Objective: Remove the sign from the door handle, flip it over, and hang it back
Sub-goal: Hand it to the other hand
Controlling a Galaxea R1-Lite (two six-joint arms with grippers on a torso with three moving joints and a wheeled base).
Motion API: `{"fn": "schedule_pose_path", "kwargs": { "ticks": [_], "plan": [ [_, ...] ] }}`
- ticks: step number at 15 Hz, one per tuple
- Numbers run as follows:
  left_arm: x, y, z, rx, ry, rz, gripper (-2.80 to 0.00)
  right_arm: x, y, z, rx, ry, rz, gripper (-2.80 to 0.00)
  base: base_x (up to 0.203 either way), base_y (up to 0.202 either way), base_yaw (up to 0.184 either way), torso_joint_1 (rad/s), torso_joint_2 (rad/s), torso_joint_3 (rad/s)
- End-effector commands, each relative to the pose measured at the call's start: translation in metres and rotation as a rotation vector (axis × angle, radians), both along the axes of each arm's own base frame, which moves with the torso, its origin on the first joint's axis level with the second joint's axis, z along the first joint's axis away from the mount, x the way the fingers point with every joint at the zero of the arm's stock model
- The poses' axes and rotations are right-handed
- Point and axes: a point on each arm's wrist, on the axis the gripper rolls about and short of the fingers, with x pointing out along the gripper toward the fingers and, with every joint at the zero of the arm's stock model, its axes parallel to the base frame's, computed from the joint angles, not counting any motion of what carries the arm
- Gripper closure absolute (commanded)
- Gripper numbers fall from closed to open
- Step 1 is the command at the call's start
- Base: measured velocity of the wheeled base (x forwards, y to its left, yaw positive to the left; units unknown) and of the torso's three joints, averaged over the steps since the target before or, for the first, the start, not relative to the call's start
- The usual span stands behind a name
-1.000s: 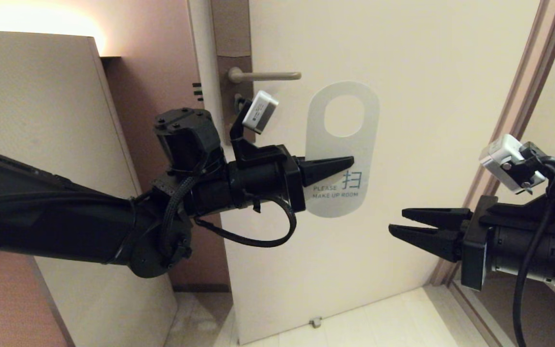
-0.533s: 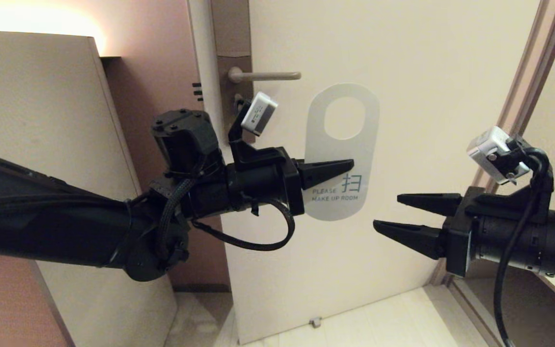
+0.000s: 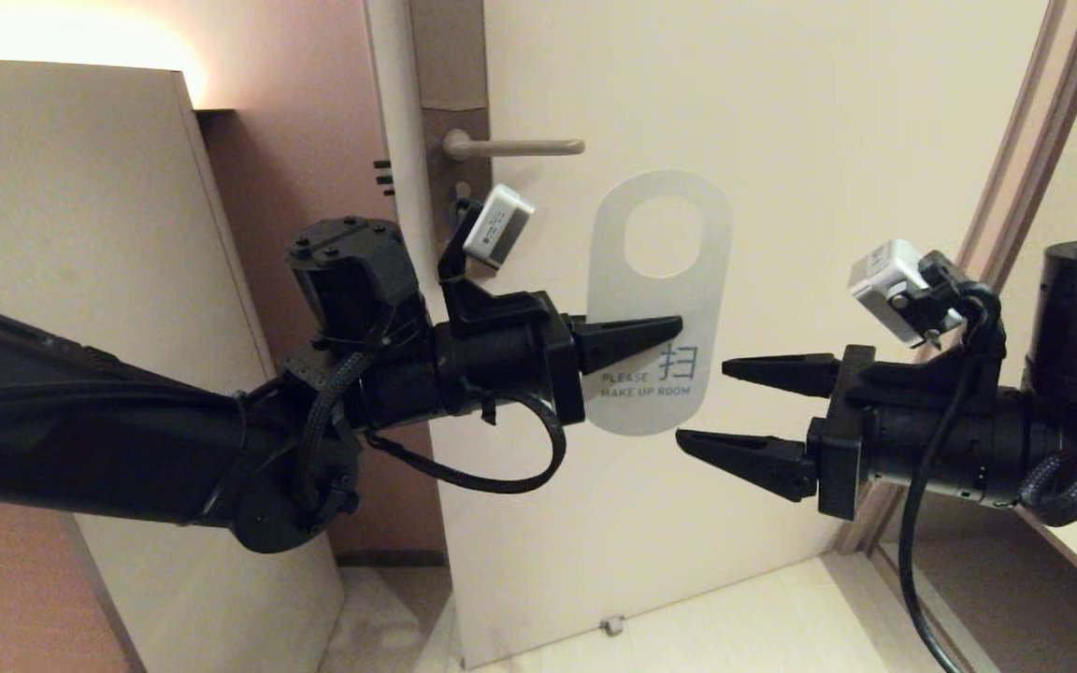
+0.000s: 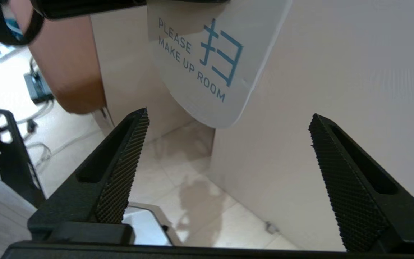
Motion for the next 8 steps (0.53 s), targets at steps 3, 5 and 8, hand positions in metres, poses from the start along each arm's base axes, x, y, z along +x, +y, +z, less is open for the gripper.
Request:
{"fn": "schedule_pose_path", "kwargs": {
  "ticks": [3,5,8],
  "plan": [
    [0.001,-0.001,-0.001,0.0,0.001,-0.004,0.0,-0.001,0.009,-0.004,-0.006,0.002,0.084,-2.8,0.0,0.0,0.0,0.0,0.0,0.0],
    [0.0,-0.002,-0.001,0.0,0.0,-0.007,0.0,-0.004,0.015,-0.002,0.002,-0.006,0.121,-2.8,0.0,0.0,0.0,0.0,0.0,0.0],
    [-0.003,-0.003,0.0,-0.004,0.006,-0.016,0.0,-0.003,0.022,-0.001,0.023,-0.036,0.144,-2.8,0.0,0.0,0.0,0.0,0.0,0.0]
  ]
}}
